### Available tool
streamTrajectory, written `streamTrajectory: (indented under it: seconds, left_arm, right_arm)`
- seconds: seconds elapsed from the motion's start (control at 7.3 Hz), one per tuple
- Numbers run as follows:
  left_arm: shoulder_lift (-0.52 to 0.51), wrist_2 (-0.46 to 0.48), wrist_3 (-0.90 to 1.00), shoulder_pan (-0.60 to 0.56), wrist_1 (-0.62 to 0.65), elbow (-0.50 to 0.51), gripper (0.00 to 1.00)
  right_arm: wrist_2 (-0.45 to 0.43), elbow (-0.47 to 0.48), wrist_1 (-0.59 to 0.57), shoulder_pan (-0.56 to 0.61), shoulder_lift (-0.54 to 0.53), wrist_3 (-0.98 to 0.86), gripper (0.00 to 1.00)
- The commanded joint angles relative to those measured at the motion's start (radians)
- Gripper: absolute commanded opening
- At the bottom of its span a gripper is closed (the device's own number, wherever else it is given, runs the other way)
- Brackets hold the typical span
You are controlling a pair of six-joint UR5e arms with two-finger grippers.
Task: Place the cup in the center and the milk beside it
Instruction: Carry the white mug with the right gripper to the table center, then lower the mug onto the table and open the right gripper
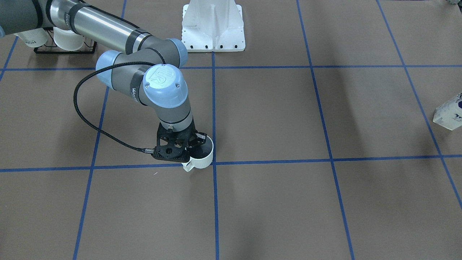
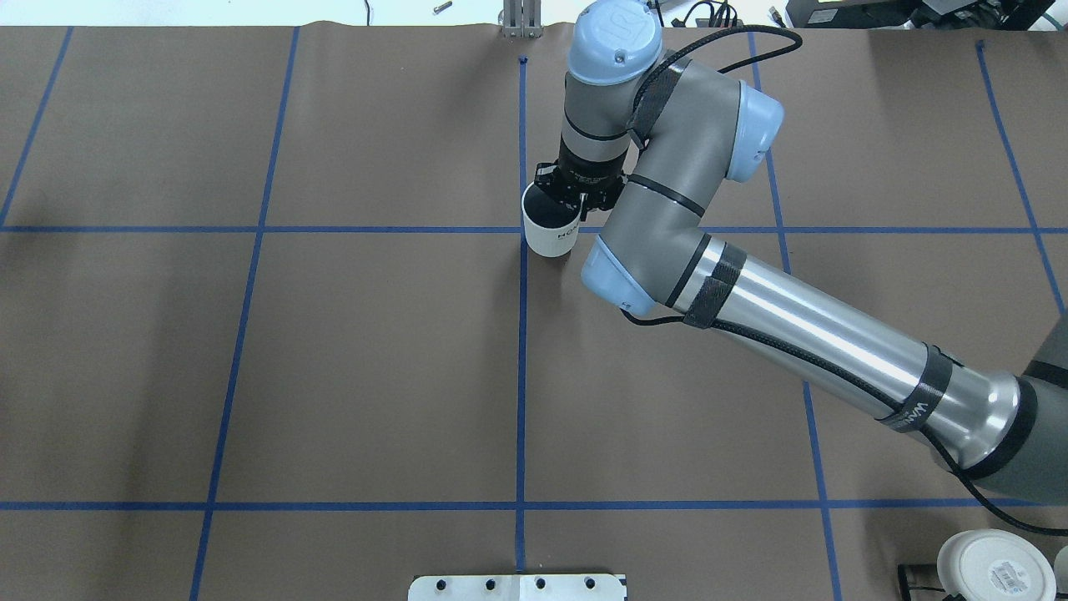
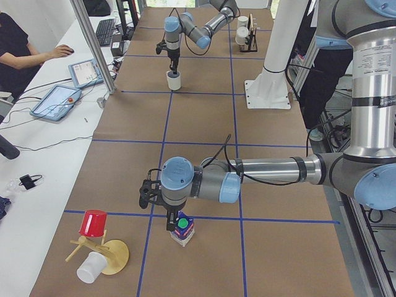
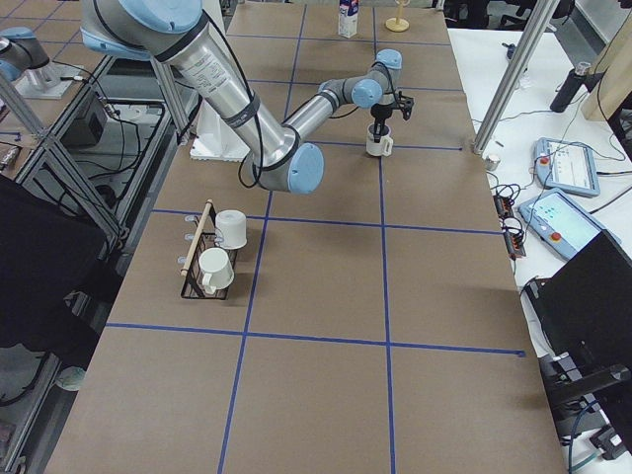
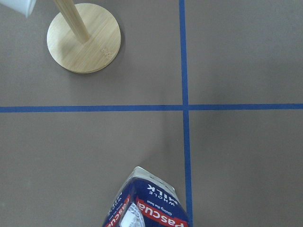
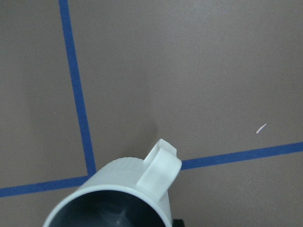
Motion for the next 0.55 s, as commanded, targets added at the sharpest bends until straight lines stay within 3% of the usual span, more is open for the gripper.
streamTrajectory:
  seconds: [0.0, 0.41]
  left_arm:
    - [0.000, 0.000, 0.002, -0.001, -0.002, 0.000, 0.98]
    - [-0.009, -0.002, 0.003, -0.003, -0.002, -0.010, 0.98]
  right_arm:
    - [-0.002, -0.013, 0.075, -0.007, -0.008, 0.005, 0.99]
    - [0.013, 0.007, 0.131, 0.036, -0.008, 0.009, 1.00]
